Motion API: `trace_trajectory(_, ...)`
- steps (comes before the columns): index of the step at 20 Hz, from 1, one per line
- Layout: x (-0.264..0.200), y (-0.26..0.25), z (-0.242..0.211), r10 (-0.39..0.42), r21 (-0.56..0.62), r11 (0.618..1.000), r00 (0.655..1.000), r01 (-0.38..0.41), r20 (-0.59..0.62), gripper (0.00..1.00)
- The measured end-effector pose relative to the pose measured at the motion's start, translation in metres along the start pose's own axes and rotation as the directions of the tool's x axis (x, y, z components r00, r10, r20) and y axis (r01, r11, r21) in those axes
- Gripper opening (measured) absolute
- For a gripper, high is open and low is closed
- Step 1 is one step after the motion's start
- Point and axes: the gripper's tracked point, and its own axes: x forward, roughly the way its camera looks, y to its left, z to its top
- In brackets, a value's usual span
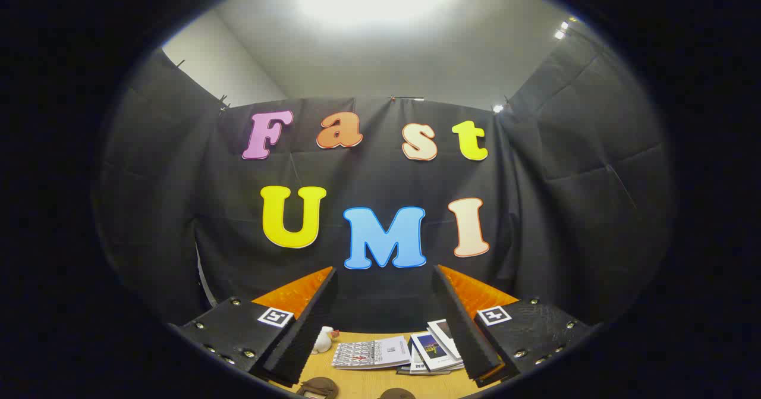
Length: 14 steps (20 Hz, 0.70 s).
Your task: Open the storage box then place both shoes into the box .Put the left shoe in first, then the right shoe, with the right side of both shoes facing outward in a uniform manner.
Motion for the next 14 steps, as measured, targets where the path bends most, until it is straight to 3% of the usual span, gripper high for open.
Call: trace_trajectory(14,0.010,-0.020,-0.008,-0.036,0.003,0.999,0.999,0.037,-0.017,0.97)
